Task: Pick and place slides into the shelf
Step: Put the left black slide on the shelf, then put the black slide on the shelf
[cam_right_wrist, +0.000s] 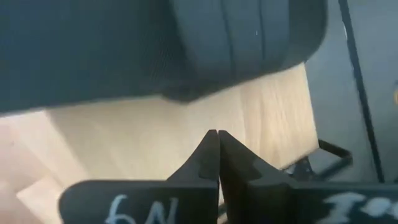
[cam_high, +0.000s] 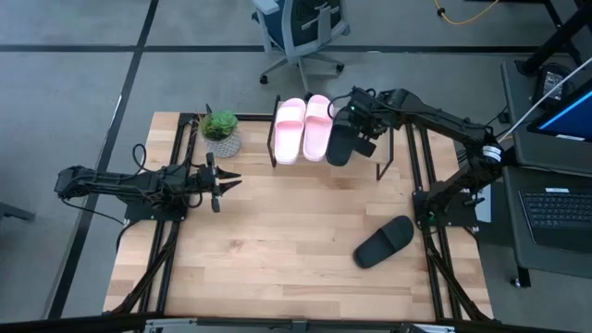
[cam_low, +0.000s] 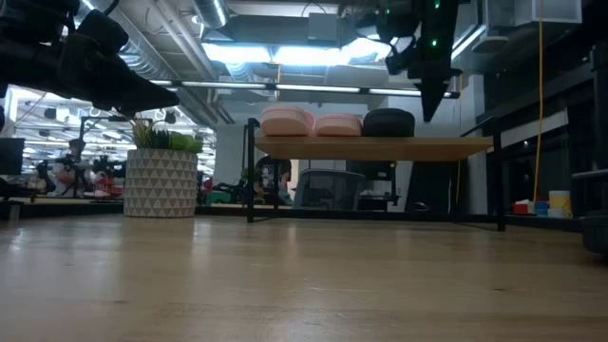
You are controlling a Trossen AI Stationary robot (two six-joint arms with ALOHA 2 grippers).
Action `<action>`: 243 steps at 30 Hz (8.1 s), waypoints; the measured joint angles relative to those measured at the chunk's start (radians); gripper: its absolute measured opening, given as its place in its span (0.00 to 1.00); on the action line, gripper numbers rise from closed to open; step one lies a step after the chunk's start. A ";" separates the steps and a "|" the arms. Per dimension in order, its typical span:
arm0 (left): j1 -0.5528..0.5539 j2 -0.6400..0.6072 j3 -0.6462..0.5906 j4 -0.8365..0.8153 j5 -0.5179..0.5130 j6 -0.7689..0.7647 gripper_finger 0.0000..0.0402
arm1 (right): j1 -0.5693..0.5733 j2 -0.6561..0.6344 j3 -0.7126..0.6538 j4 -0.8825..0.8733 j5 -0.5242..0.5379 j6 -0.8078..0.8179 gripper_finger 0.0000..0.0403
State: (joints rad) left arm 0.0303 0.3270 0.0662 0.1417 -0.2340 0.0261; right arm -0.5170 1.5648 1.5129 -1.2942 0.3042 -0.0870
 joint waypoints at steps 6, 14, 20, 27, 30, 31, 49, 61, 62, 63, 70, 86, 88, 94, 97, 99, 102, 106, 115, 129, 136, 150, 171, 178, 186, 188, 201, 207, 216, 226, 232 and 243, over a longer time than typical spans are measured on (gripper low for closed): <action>0.000 0.000 0.000 0.000 0.000 0.000 0.19 | -0.083 0.001 -0.033 0.082 -0.072 -0.044 0.00; 0.000 0.000 0.000 0.000 0.000 0.000 0.19 | -0.152 0.000 -0.048 0.107 -0.102 -0.048 0.00; 0.000 0.000 0.000 0.000 0.000 0.000 0.19 | -0.153 0.003 -0.048 0.118 -0.122 -0.050 0.00; 0.000 0.000 0.000 0.000 0.000 0.000 0.19 | -0.170 0.019 -0.048 0.160 -0.168 -0.053 0.00; 0.000 0.000 0.000 0.000 0.004 0.000 0.19 | -0.185 0.039 -0.048 0.153 -0.169 -0.052 0.00; 0.000 0.000 0.000 0.000 0.009 0.000 0.19 | -0.187 0.045 -0.048 0.153 -0.168 -0.053 0.00; 0.000 0.000 0.000 0.000 0.016 0.000 0.19 | -0.224 0.095 -0.048 0.244 -0.202 -0.099 0.00; 0.000 0.000 0.000 0.000 0.017 0.000 0.19 | -0.225 0.095 -0.048 0.257 -0.224 -0.088 0.00; 0.000 0.000 0.000 0.000 0.017 0.000 0.19 | -0.225 0.095 -0.048 0.256 -0.227 -0.081 0.00; 0.000 0.000 0.000 0.000 0.017 0.000 0.19 | -0.224 0.095 -0.048 0.254 -0.228 -0.080 0.00; 0.000 0.000 0.000 0.000 0.017 0.000 0.19 | -0.224 0.095 -0.048 0.248 -0.230 -0.075 0.00; 0.000 0.000 0.000 0.001 0.018 -0.024 0.19 | -0.226 0.086 0.043 0.121 -0.220 -0.076 0.00; 0.000 0.000 0.000 0.001 0.018 -0.024 0.19 | -0.226 0.086 0.081 0.100 -0.220 -0.076 0.00; 0.000 0.000 0.000 0.000 0.018 -0.024 0.19 | -0.208 0.061 0.184 0.036 -0.191 -0.074 0.00; 0.000 0.000 0.000 0.000 0.018 -0.024 0.19 | -0.182 -0.005 0.192 0.030 -0.148 -0.064 0.00; 0.000 0.000 0.000 0.000 0.018 -0.024 0.19 | -0.162 -0.067 0.180 0.034 -0.147 -0.040 0.00; 0.000 0.000 0.000 0.001 0.018 -0.024 0.19 | -0.113 -0.164 0.140 0.040 -0.144 0.011 0.00; 0.000 0.000 0.000 0.001 0.018 -0.023 0.19 | -0.014 -0.298 0.035 0.107 -0.136 0.074 0.00; 0.000 0.000 -0.002 0.001 0.017 -0.024 0.19 | 0.251 -0.544 -0.305 0.354 -0.110 0.200 0.00; 0.000 0.000 -0.002 0.001 0.017 -0.023 0.19 | 0.675 -0.604 -0.476 0.539 0.033 0.342 0.00; 0.000 0.000 -0.002 0.001 0.017 -0.023 0.19 | 0.879 -0.518 -0.476 0.551 0.209 0.492 0.00; 0.000 0.000 -0.002 0.004 0.017 -0.017 0.19 | 1.048 -0.262 -0.331 0.197 0.281 0.981 0.00; 0.000 0.000 -0.001 0.033 0.017 -0.016 0.19 | 1.219 0.115 0.063 -0.211 0.026 1.519 0.00; 0.000 0.000 -0.001 0.032 0.017 -0.016 0.19 | 1.254 0.162 0.063 -0.218 -0.066 1.646 0.00; 0.000 0.000 0.000 0.031 0.017 -0.016 0.19 | 1.254 0.183 0.063 -0.244 -0.122 1.679 0.03; 0.000 0.000 0.000 0.031 0.016 -0.016 0.19 | 1.254 0.182 0.056 -0.244 -0.122 1.680 0.03; 0.000 0.000 0.000 0.027 0.017 -0.017 0.19 | 1.244 0.182 -0.016 -0.257 -0.178 1.736 0.09; 0.000 0.000 0.000 0.026 0.016 -0.017 0.19 | 1.223 0.182 -0.016 -0.272 -0.175 1.759 0.23; 0.000 0.000 0.000 0.027 0.017 -0.020 0.19 | 1.214 0.182 -0.016 -0.271 -0.175 1.759 0.36; 0.000 0.000 0.000 0.026 0.016 -0.020 0.19 | 1.214 0.241 -0.015 -0.272 -0.181 1.769 0.32; 0.000 0.000 0.000 0.027 0.016 -0.020 0.19 | 1.214 0.281 -0.015 -0.276 -0.202 1.757 0.30; 0.000 0.000 0.000 0.027 0.016 -0.020 0.19 | 1.215 0.359 -0.015 -0.277 -0.210 1.752 0.30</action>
State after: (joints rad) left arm 0.0306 0.3269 0.0658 0.1684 -0.2176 0.0064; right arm 0.6975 1.9239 1.4975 -1.5711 0.0940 1.6653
